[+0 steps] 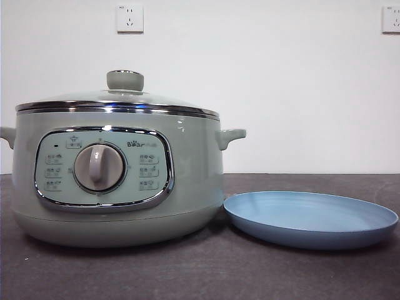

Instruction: Take the pumpkin out from the steamer,put the pumpkin in the blue plate,close the lid

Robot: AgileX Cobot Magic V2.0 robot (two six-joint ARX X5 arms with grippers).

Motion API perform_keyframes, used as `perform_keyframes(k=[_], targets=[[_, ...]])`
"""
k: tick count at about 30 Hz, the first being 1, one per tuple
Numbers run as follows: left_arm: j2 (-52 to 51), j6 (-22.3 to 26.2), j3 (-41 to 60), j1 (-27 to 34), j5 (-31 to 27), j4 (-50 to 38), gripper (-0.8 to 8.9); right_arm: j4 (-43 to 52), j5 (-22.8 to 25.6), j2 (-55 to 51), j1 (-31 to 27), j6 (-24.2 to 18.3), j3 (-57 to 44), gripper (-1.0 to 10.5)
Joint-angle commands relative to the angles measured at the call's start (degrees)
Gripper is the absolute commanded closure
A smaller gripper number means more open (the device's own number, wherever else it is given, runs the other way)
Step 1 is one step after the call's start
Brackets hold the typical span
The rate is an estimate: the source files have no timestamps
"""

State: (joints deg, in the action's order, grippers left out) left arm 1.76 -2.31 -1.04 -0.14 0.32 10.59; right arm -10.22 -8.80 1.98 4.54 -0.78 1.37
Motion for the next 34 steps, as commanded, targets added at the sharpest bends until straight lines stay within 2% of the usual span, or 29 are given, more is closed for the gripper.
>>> perform_keyframes(k=[1, 5, 7, 9, 16, 21, 27, 34], targets=[[-0.04, -9.90, 0.90, 0.15, 2.67, -0.26, 8.16, 0.35, 0.07, -0.07, 0.02, 11.93, -0.85, 9.5], [-0.04, -26.84, 0.90, 0.13, 9.84, -0.74, 8.16, 0.37, 0.13, -0.07, 0.02, 27.65, -0.85, 9.5], [-0.04, -30.08, 0.90, 0.13, 13.33, -0.94, 8.16, 0.37, 0.15, -0.07, 0.02, 32.04, -0.85, 9.5], [-0.04, -30.80, 0.90, 0.15, 15.45, -1.11, 8.16, 1.20, 0.17, -0.07, 0.02, 33.53, -0.85, 9.5], [-0.04, -30.75, 0.33, 0.15, 18.08, -3.30, 8.21, 1.03, -0.35, -0.04, 0.02, 33.44, 0.66, 9.5], [-0.02, -30.23, -3.72, 0.15, 17.59, -0.61, 8.21, -2.51, -0.26, 0.24, 0.02, 31.54, 4.87, 9.6], [2.27, -25.11, -11.39, 0.17, 14.71, 5.55, 8.21, -6.54, -0.28, 3.54, 0.02, 27.89, 12.57, 9.6], [11.93, -18.88, -21.49, 0.17, 15.08, 6.40, 8.21, -9.25, -0.26, 11.93, 0.02, 21.57, 24.09, 9.5]])
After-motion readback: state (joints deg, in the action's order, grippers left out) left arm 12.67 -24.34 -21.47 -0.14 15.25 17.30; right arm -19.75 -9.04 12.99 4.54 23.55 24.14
